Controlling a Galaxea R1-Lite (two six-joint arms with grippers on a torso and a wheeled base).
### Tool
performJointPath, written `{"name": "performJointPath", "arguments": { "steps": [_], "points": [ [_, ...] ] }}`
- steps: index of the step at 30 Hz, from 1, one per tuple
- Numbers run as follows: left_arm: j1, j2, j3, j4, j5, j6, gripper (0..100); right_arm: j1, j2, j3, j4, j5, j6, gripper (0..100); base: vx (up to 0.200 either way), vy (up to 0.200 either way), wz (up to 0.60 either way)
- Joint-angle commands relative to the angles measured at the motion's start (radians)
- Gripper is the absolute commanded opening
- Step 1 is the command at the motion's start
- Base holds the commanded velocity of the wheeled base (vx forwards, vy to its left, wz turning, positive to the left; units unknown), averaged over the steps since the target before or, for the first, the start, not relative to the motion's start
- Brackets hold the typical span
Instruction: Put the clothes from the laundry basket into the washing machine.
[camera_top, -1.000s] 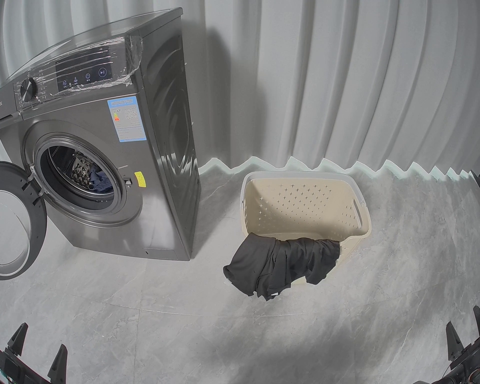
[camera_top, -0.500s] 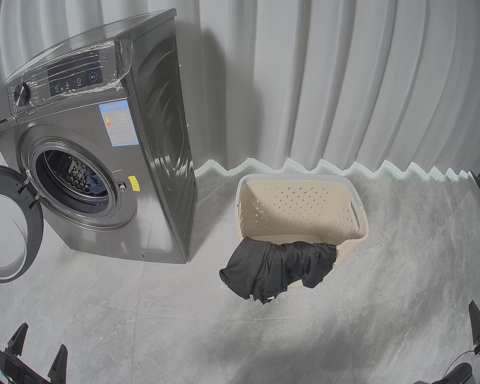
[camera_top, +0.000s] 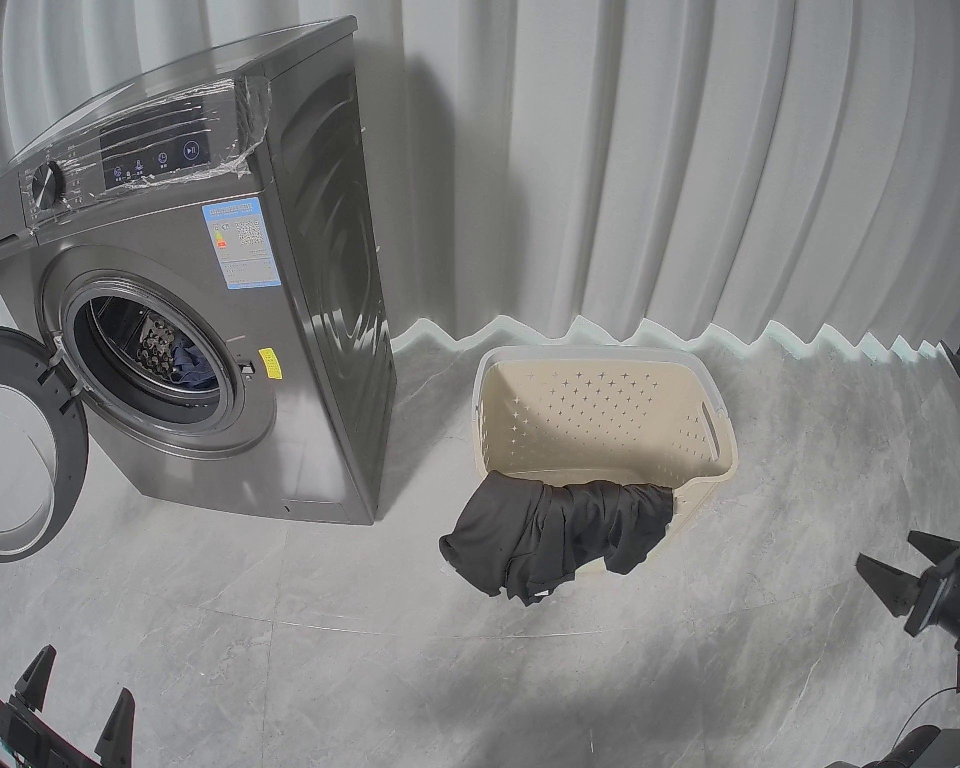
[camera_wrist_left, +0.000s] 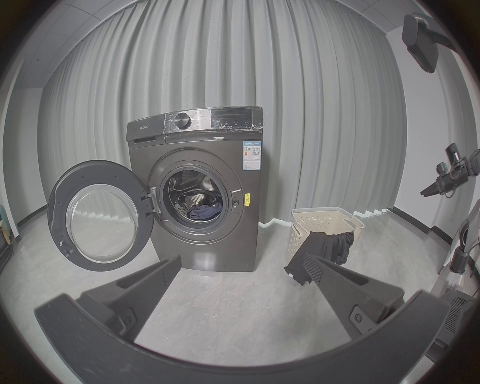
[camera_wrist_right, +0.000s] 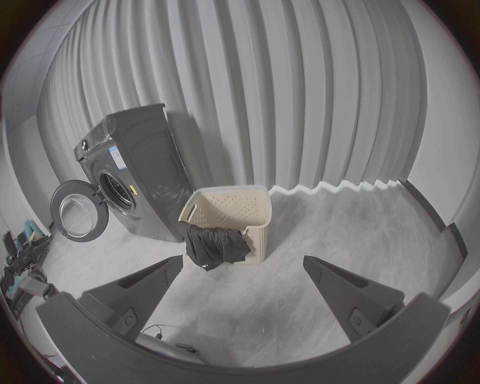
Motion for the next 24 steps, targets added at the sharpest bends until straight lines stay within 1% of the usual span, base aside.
{"name": "performJointPath", "arguments": {
  "steps": [1,5,6,10,15,19,24],
  "points": [
    [0.000,-0.016,0.016,0.000,0.000,0.000,100,0.029,0.366,-0.011,-0.140,0.004,0.038,100,0.000,0.000,0.00],
    [0.000,-0.016,0.016,0.000,0.000,-0.002,100,0.041,0.482,-0.006,-0.213,0.018,0.041,100,0.000,0.000,0.00],
    [0.000,-0.016,0.016,0.000,0.000,-0.002,100,0.054,0.534,-0.005,-0.247,0.029,0.041,100,0.000,0.000,0.00],
    [0.000,-0.016,0.016,0.000,-0.003,-0.002,100,0.078,0.623,-0.014,-0.281,0.039,0.045,100,0.000,0.000,0.00],
    [-0.001,-0.016,0.016,0.000,-0.003,-0.002,100,0.110,0.728,-0.046,-0.328,0.038,0.076,100,0.000,0.000,0.00],
    [-0.001,-0.016,0.016,0.000,-0.003,-0.002,100,0.133,0.793,-0.053,-0.382,0.033,0.079,100,0.000,0.000,0.00],
    [0.000,-0.016,0.016,0.000,-0.003,-0.002,100,0.155,0.867,-0.057,-0.420,0.032,0.079,100,0.000,0.000,0.00]
  ]
}}
